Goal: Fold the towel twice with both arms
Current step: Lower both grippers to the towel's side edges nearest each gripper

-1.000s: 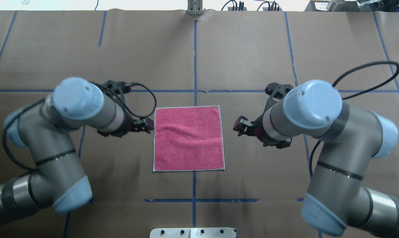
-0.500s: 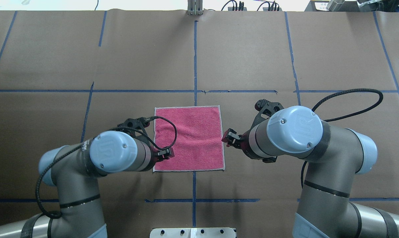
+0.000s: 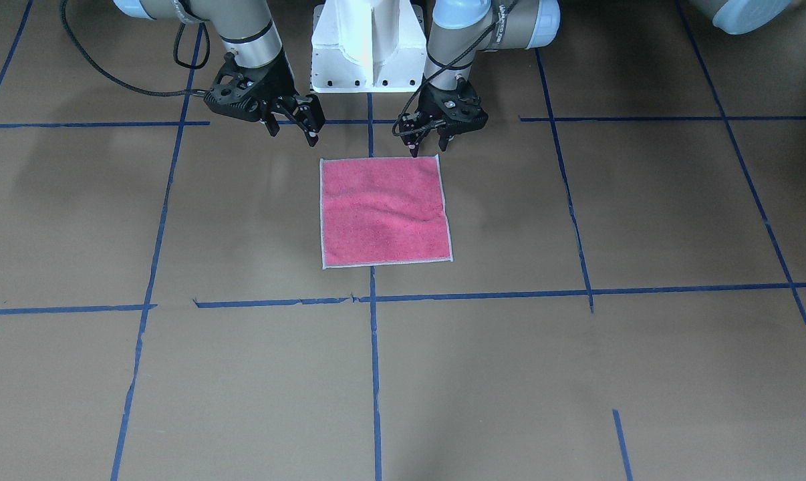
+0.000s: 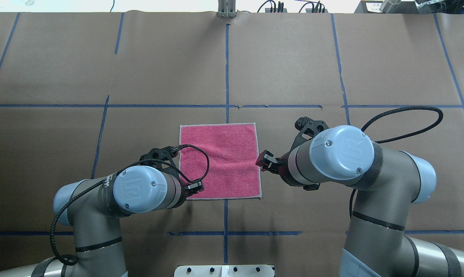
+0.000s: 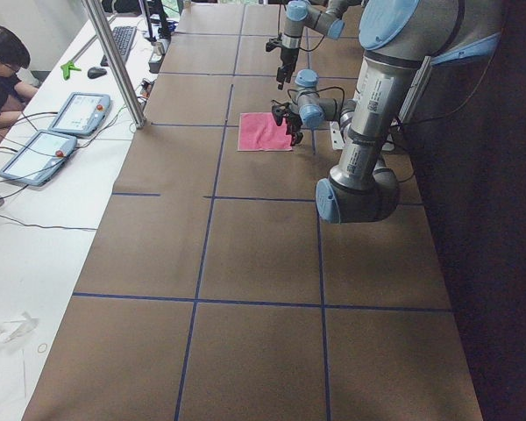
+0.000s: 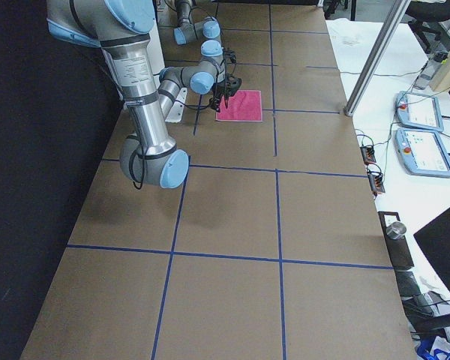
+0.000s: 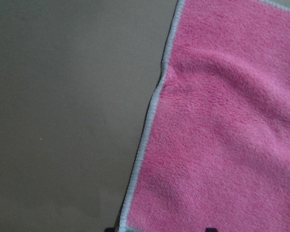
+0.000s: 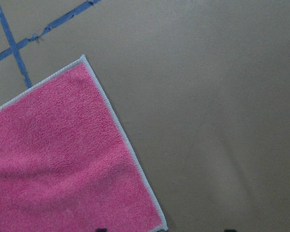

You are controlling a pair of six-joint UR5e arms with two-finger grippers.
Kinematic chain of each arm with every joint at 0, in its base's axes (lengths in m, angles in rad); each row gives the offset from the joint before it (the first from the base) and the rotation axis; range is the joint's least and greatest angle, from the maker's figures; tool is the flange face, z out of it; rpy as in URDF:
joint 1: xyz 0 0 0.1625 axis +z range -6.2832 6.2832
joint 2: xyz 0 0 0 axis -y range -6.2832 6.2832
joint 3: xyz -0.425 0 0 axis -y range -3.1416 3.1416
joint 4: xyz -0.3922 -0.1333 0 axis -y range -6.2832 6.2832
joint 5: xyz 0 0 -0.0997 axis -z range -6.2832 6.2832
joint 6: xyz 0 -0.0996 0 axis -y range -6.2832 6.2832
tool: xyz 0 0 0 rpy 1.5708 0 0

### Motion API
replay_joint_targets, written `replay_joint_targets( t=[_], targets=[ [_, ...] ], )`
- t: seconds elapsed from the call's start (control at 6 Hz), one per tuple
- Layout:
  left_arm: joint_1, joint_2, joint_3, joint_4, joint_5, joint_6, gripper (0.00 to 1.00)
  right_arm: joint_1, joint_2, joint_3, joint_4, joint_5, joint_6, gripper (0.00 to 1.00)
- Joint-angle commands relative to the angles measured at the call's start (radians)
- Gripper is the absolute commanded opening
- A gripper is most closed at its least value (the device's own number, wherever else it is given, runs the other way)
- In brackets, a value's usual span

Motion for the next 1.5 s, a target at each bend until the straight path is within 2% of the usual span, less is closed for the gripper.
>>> replay_joint_targets(
  t=[0.0,0.67,1.0,1.33],
  targets=[
    [0.001,-0.004,0.025,-0.001,0.002,0.000,0.65,0.000,0.000,0.000,0.000,0.000,0.000,0.86],
    [0.001,-0.004,0.056,-0.002,0.000,0.003,0.64,-0.005,0.000,0.001,0.000,-0.002,0.002,0.86],
    [0.003,-0.006,0.061,-0.002,0.000,0.002,0.43,-0.005,0.000,0.001,0.000,-0.002,0.002,0.86],
    [0.006,-0.006,0.059,-0.004,0.000,0.002,0.16,-0.003,0.000,0.001,0.000,-0.002,0.002,0.86]
  ],
)
